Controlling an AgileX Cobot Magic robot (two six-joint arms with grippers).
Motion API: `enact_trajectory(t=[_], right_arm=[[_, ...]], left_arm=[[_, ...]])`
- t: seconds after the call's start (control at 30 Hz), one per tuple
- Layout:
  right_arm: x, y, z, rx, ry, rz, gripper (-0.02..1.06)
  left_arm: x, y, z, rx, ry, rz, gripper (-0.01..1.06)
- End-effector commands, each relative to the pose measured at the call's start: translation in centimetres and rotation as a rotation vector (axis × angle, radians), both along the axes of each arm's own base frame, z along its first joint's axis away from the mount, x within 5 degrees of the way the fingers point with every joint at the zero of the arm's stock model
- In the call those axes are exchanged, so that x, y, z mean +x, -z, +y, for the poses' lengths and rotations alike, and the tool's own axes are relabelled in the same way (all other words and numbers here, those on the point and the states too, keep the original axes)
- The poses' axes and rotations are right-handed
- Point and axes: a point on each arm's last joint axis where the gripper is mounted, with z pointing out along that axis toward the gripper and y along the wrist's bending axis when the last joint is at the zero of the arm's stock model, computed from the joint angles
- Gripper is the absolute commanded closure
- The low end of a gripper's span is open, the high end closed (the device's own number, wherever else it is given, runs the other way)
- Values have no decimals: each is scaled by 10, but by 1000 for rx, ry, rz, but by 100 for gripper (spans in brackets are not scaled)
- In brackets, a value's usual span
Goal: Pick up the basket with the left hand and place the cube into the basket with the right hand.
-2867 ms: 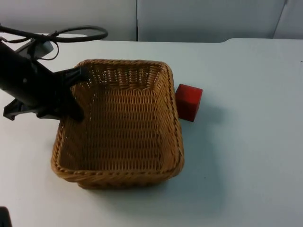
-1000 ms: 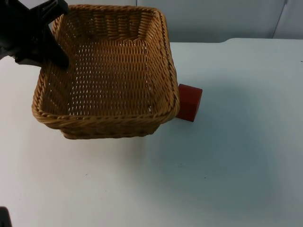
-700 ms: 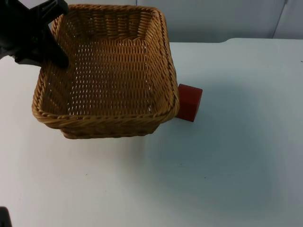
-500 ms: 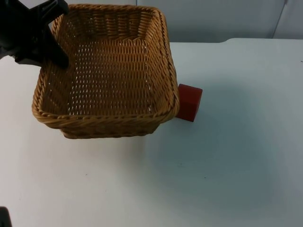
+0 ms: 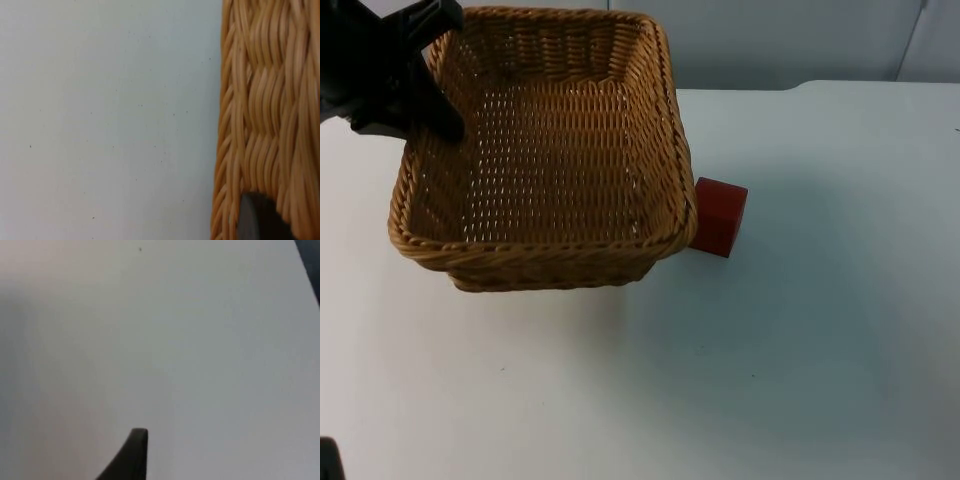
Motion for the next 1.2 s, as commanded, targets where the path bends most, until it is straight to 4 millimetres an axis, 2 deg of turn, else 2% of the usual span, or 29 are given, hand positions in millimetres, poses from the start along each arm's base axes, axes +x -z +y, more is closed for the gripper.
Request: enact_trajectory(t=[0.0,0.07,0.1,0.23,0.27,0.3,0.43,0.47,0.5,0.57,0.6,0.7,0.77,0.83,0.97,1.1,1.17], right_arm=[[24,12,1,-13,-36,66,-1],[62,39,11,-45,-105,197,-1],[62,39,11,-45,-105,197,-1],[108,79,51,-107,-325,308,-1],[116,87,65,-116,-393,314,-1],[116,87,65,-116,-393,314,-1],[140,119,111,-157,-675,265,-1],[140,119,111,-157,-675,265,-1],[145,130,126,-165,-773,238,-1],[151,146,143,-164,-894,216,-1],[151,146,143,-164,-894,216,-1],[158,164,164,-137,-1026,151,-1],[160,169,170,-128,-1047,129,-1],[163,184,180,-105,-1100,106,1],[167,203,186,-92,-1141,105,5],[178,225,186,-126,-1104,74,8],[180,228,185,-149,-1100,66,8]], left_arm=[[1,-9,0,-23,-18,-19,105],[1,-9,0,-22,-19,-20,105],[1,-9,0,-22,-19,-20,105],[1,-9,0,-22,-19,-20,105],[1,-9,0,-22,-19,-20,105],[1,-9,0,-22,-19,-20,105],[1,-9,0,-22,-20,-21,105],[1,-9,0,-22,-20,-21,105],[1,-9,0,-22,-20,-21,105],[1,-9,0,-22,-20,-21,105],[1,-9,0,-22,-20,-21,105],[1,-9,0,-22,-20,-21,105],[1,-9,0,-22,-20,-21,105],[2,-9,0,-20,-22,-24,105],[3,-9,0,-16,-30,-32,105],[4,-9,1,-8,-43,-45,105],[4,-9,2,-7,-45,-47,105]])
